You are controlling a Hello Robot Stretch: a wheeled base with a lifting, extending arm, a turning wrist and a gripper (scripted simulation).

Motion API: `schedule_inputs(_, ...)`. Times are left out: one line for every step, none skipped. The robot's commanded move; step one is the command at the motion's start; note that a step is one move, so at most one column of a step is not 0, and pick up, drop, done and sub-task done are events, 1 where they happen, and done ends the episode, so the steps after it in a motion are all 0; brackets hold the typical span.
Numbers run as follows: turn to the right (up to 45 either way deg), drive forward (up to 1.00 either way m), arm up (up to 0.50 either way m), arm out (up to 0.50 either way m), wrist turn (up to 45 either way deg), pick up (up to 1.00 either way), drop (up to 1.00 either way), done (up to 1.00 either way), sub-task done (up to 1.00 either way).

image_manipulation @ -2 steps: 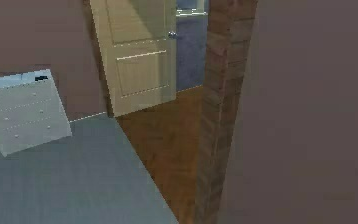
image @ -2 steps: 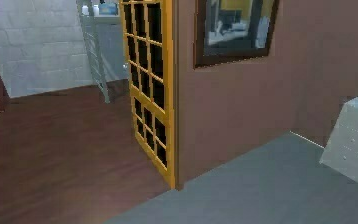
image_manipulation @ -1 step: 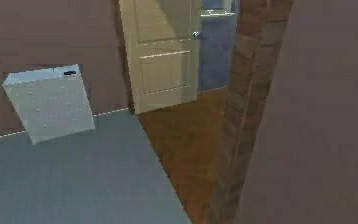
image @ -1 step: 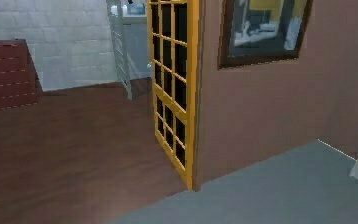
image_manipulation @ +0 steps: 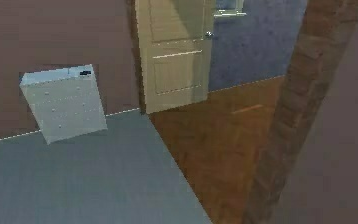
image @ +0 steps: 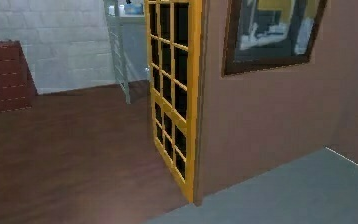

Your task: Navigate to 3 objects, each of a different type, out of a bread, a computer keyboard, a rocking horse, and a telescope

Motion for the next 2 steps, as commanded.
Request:
schedule_inputs(-45.0, 0.0, 0.0, 0.0, 0.0, 0.0, 0.0, 0.0, 0.0)
schedule_inputs(-33.0, 0.0, 0.0, 0.0, 0.0, 0.0, 0.0, 0.0, 0.0)
